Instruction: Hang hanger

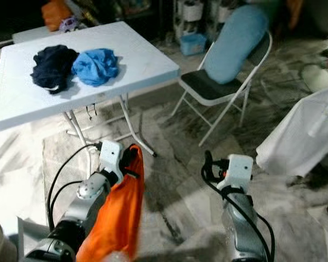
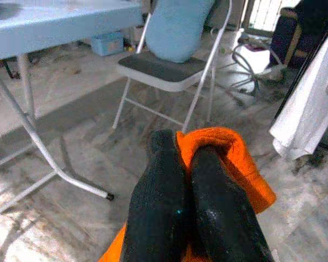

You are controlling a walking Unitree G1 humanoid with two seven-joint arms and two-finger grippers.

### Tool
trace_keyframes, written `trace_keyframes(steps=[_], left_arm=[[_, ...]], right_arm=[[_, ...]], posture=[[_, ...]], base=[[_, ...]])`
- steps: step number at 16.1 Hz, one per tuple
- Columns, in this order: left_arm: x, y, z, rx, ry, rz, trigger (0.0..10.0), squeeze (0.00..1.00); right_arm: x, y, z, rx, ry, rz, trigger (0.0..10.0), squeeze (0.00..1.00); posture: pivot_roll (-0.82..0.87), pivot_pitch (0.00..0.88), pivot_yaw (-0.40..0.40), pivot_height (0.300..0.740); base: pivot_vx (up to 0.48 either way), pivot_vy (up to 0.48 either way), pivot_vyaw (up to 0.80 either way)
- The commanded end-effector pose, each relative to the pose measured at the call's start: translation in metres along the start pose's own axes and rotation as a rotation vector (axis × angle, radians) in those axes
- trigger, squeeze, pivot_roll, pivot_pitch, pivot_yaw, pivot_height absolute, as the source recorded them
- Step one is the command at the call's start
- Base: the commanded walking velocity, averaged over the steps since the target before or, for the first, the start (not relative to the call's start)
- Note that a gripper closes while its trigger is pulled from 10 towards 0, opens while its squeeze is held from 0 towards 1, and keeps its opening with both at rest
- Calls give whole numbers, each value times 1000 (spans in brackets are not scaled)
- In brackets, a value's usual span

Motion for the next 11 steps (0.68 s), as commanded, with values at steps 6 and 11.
trace_keyframes(steps=[6,11], left_arm=[[8,-1,-6,0,19,10,10000,0],[2,3,-8,-47,-11,-3,10000,0]], right_arm=[[14,2,0,-3,34,7,10000,0],[12,4,2,-10,35,-1,10000,0]], posture=[[-168,59,15,740],[-167,42,1,740]], base=[[0,480,-267],[0,148,0]])
Point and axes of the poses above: a point about 5 cm out from each wrist's last joint towards the gripper, its own z axis pointing out of the wrist towards the gripper, its own y axis along the axis of the wrist's last joint, x = y × z, the point moved 4 cm from there along z, pointing out of the wrist towards the gripper, and after that the axes turned 7 degrees about -z, right-handed, at the moved point
